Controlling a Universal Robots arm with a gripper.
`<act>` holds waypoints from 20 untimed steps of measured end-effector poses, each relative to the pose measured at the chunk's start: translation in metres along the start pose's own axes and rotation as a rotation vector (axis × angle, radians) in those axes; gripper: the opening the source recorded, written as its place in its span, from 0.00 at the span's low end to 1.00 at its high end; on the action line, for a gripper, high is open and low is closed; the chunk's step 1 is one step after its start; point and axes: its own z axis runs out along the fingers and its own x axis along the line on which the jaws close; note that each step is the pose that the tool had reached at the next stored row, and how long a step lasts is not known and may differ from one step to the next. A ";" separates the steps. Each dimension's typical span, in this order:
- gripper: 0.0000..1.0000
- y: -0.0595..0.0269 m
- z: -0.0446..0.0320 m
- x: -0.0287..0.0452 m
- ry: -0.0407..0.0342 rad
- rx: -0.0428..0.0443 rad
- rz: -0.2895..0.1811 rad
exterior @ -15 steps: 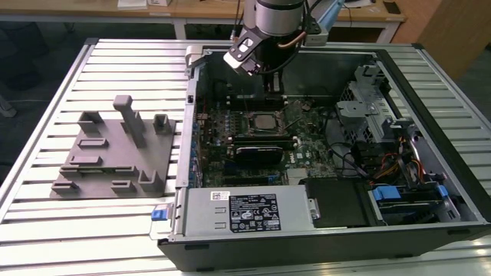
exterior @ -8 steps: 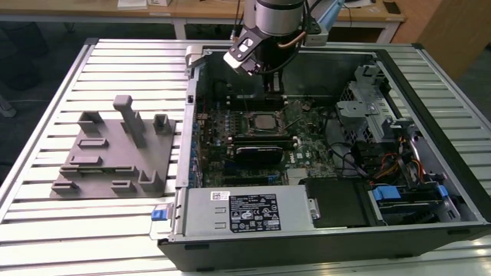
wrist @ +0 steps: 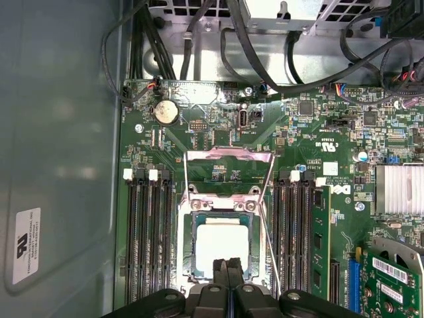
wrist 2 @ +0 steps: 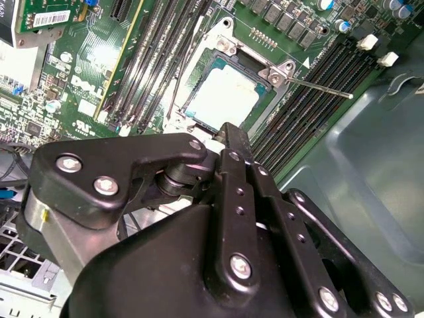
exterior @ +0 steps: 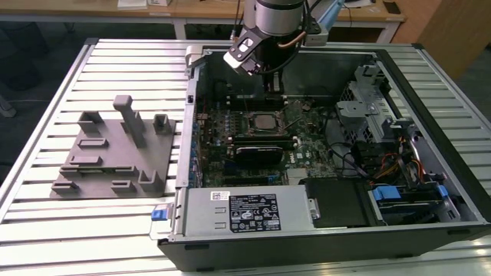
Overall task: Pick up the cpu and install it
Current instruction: 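Close the cpu cover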
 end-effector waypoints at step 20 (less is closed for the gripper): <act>0.11 0.0063 -0.0085 -0.0001 -0.0001 0.0001 0.000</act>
